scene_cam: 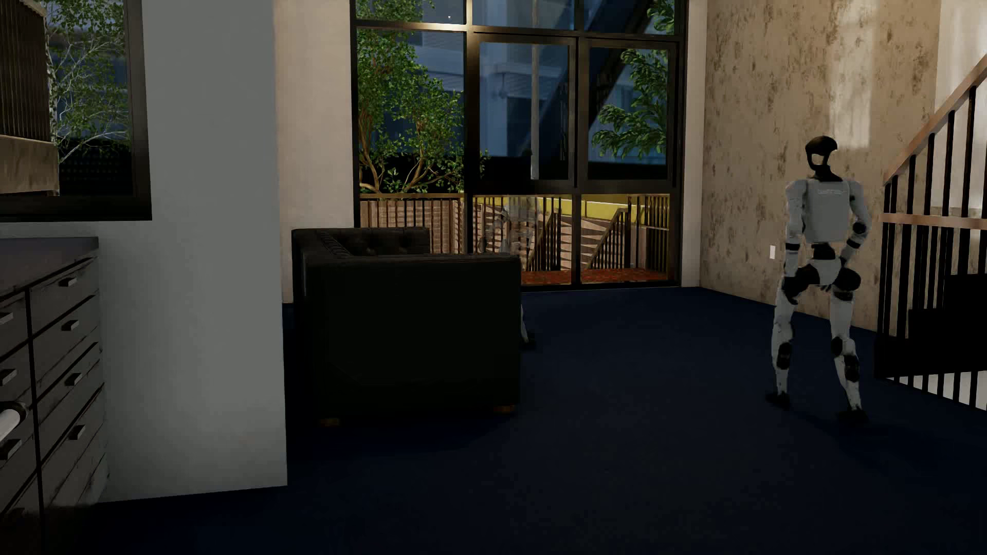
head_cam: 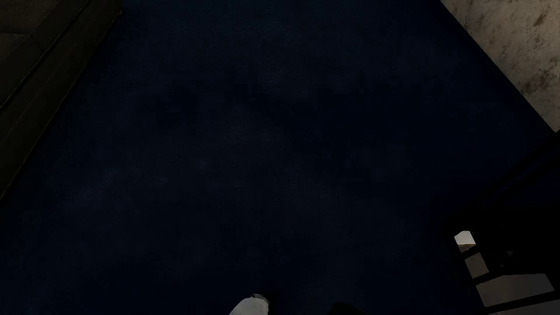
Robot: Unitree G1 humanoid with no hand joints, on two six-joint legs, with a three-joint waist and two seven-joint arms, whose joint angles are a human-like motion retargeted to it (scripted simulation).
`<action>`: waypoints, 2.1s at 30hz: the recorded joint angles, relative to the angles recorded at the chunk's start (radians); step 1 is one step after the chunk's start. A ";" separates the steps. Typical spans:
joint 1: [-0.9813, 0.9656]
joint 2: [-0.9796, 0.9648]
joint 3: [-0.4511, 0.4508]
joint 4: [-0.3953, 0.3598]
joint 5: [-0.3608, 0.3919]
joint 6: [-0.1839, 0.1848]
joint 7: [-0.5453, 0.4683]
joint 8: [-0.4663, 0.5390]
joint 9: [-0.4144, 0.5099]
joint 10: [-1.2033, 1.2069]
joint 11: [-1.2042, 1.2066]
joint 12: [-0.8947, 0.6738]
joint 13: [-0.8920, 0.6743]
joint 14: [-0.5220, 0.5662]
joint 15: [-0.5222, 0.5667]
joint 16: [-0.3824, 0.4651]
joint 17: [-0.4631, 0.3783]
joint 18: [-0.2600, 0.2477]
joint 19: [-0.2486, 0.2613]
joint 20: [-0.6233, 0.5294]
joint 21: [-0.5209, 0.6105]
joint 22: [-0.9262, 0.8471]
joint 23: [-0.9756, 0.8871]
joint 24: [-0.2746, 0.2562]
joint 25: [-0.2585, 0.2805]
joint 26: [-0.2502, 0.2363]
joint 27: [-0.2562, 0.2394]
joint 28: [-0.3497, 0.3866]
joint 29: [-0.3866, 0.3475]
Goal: Approach the sofa
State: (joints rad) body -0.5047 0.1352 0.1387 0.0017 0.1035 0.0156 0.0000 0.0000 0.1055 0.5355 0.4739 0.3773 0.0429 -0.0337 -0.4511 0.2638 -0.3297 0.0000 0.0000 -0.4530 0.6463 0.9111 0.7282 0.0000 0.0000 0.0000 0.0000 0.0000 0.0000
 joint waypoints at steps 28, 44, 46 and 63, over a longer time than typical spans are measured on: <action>0.808 -0.614 -0.407 -0.055 -0.054 -0.017 0.000 0.000 -0.077 -0.119 -0.004 -0.263 0.257 -0.357 0.765 0.035 -0.020 0.000 0.000 0.135 -0.109 -0.282 0.347 0.000 0.000 0.000 0.000 0.000 0.000; 0.067 0.022 0.027 -0.009 0.004 0.083 0.000 0.000 -0.036 -0.026 0.017 0.018 -0.092 0.020 0.159 0.027 -0.112 0.000 0.000 0.106 -0.426 0.028 -0.047 0.000 0.000 0.000 0.000 0.000 0.000; 0.091 0.106 0.058 0.016 0.012 0.089 0.000 0.000 -0.053 -0.109 -0.005 0.022 -0.146 -0.167 0.087 -0.001 -0.108 0.000 0.000 0.081 -0.431 0.071 -0.108 0.000 0.000 0.000 0.000 0.000 0.000; 0.542 -0.505 -0.344 -0.140 -0.117 -0.087 0.000 0.000 -0.069 -0.091 0.399 -0.234 0.229 -0.188 0.580 0.081 -0.017 0.000 0.000 0.202 -0.036 -0.062 0.362 0.000 0.000 0.000 0.000 0.000 0.000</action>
State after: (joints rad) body 0.0376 -0.3702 -0.2049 -0.1381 -0.0138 -0.0709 0.0000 0.0000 0.0367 0.4441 0.8725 0.1430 0.2722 -0.2215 0.1286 0.3450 -0.3462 0.0000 0.0000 -0.2510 0.6102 0.8495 1.0901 0.0000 0.0000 0.0000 0.0000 0.0000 0.0000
